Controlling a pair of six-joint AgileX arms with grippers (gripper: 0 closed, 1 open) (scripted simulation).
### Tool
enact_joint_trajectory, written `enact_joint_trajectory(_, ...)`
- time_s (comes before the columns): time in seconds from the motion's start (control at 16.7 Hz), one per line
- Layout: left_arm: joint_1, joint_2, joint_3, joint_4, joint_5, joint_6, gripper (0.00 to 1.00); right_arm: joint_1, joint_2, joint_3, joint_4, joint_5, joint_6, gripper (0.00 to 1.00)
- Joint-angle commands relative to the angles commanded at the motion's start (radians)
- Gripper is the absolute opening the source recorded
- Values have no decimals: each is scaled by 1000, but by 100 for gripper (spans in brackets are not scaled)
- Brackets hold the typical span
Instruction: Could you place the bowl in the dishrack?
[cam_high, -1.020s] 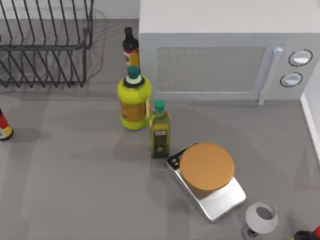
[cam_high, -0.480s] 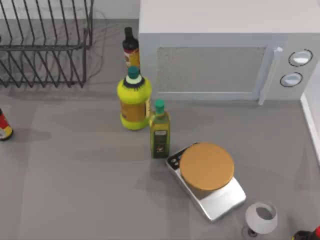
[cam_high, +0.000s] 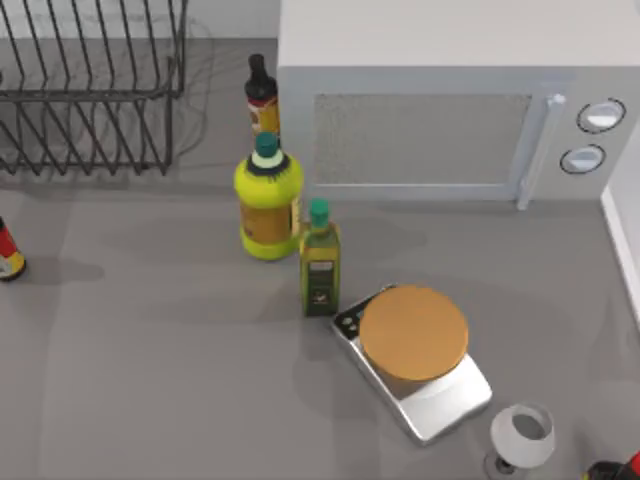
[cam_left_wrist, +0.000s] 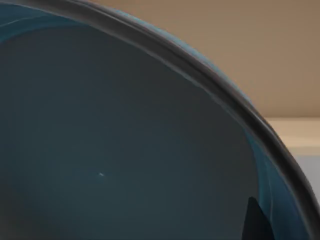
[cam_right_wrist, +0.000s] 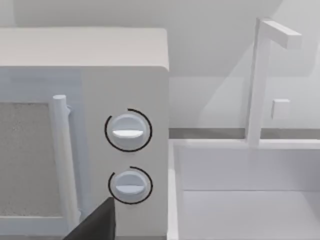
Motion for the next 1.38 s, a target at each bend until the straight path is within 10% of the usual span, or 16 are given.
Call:
enact_joint_trajectory(0.78, -88, 709, -169, 888, -85, 6, 0, 0, 0, 0, 0, 0, 0, 100)
enact_joint_trajectory(1.2, -97, 754, -190, 947, -94, 4, 0, 0, 0, 0, 0, 0, 0, 100)
enact_joint_trajectory(1.38, -97, 754, -190, 947, -94, 4, 23, 0, 0, 0, 0, 0, 0, 100)
